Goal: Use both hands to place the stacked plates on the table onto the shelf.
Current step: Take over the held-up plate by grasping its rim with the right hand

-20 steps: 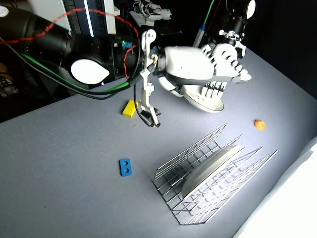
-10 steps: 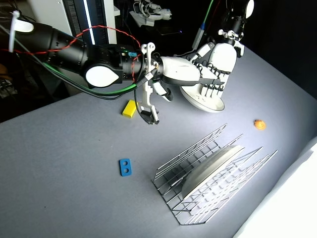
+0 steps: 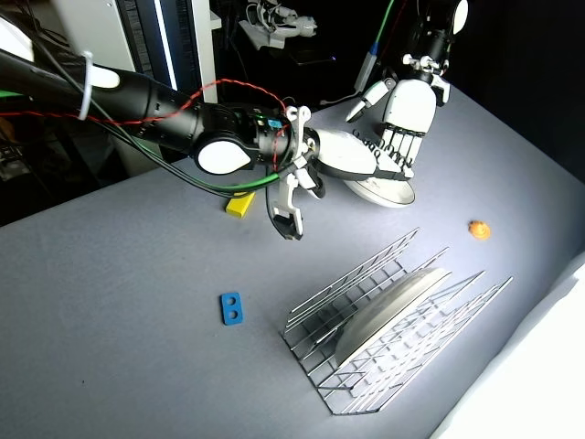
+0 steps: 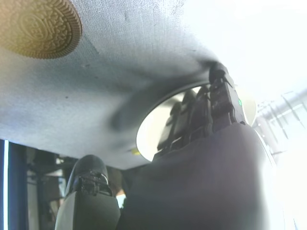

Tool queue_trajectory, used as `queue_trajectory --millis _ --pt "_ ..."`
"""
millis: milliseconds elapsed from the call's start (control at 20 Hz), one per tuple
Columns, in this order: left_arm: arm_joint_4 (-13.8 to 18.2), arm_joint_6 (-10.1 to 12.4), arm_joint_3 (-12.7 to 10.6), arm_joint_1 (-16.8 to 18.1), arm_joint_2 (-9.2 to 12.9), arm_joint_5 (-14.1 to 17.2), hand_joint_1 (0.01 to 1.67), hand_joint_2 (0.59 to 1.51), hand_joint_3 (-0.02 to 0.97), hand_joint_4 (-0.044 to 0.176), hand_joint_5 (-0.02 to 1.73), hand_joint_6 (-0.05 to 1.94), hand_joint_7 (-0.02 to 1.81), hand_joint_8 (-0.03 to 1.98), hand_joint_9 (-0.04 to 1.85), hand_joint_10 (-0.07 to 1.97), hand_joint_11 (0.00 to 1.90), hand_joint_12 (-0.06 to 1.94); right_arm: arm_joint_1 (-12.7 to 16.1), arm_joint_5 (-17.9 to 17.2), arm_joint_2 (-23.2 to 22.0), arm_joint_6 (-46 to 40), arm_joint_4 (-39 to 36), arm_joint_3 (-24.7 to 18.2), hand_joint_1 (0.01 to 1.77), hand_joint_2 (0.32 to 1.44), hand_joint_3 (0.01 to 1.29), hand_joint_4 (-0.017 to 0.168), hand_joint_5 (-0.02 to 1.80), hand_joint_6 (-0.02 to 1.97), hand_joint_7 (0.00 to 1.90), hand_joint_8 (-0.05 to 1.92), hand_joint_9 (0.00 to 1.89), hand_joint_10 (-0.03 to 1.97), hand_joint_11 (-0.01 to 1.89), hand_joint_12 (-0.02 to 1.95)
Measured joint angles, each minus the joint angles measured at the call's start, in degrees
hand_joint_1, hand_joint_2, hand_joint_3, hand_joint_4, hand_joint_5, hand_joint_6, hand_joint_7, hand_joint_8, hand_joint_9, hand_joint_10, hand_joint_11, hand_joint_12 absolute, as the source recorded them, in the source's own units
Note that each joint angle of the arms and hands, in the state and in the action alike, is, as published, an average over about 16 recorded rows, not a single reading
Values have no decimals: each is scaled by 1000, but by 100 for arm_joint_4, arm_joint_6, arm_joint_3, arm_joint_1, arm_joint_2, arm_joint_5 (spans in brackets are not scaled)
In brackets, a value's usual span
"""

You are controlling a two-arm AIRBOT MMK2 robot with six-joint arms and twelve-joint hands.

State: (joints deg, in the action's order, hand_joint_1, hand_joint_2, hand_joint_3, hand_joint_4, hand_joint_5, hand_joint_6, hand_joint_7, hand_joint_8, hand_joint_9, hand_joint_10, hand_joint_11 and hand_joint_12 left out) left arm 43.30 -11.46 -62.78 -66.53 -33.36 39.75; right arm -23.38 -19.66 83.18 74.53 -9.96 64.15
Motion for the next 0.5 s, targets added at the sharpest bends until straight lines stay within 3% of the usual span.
queue_trajectory --millis 500 --pt "-66 -29 0 -57 0 38 23 1089 17 -8 -12 -37 -11 -18 -31 -60 31 16 36 102 537 5 -63 439 1168 909 15 2 67 38 36 13 46 18 19 424"
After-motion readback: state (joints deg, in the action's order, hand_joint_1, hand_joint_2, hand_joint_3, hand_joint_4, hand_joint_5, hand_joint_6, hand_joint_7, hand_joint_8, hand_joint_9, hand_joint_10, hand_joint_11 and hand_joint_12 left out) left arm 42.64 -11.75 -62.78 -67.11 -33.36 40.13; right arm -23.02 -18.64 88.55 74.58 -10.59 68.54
